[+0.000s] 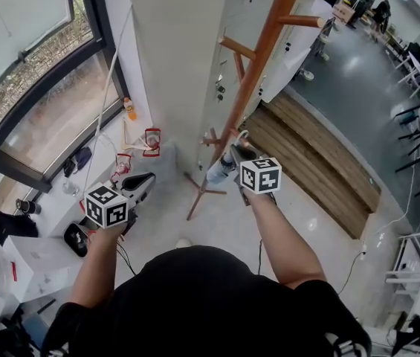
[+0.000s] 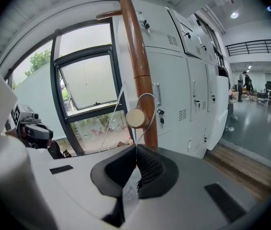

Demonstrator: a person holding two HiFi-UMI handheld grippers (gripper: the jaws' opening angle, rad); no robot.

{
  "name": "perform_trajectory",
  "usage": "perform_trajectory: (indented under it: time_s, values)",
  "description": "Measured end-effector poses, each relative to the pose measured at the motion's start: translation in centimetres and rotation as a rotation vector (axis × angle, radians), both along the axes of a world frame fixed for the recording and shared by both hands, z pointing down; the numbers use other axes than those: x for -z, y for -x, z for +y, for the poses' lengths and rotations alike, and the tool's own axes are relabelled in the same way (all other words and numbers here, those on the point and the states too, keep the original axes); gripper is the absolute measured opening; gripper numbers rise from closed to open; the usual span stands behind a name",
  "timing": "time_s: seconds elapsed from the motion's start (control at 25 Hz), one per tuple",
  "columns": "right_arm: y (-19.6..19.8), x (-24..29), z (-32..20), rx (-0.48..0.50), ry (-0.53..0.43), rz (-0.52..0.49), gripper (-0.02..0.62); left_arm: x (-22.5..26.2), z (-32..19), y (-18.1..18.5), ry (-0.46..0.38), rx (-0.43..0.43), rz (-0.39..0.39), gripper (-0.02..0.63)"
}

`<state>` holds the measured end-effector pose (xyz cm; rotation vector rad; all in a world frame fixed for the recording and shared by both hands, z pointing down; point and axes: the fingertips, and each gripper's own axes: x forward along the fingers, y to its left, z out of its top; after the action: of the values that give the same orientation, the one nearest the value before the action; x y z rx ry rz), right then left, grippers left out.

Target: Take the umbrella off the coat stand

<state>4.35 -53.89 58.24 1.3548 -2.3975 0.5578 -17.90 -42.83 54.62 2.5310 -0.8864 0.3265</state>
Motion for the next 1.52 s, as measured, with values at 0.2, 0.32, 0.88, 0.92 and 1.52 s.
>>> perform_trajectory:
  time_s: [0.2, 0.32, 0.88, 0.92, 1.52]
  values:
    - [-0.3, 0.7, 1.3, 0.01, -0.01, -0.004, 0.015, 0.3, 1.7, -1.1, 0.001, -0.018, -0.001, 0.029]
    - [-0.4, 1.4, 2.2, 0.02, -0.02, -0.005, 0.015, 0.6, 3.0, -1.8, -0.002, -0.032, -0.008, 0.029]
    - [-2.7, 3.2, 8.1, 0.031, -0.053, -0.003, 0.015, 1.7, 8.2, -2.9, -0.031, 0.003, -0.024, 0.029]
    - [-2.9, 3.3, 8.6, 0.032, -0.054, -0.002, 0.015, 1.9, 8.7, -3.2, -0.037, 0.002, -0.024, 0.029]
    - [-8.8, 4.4, 17.7, -0.014, -0.078, -0.017, 0.015, 3.7, 16.1, -7.5, -0.092, -0.027, -0.029, 0.029]
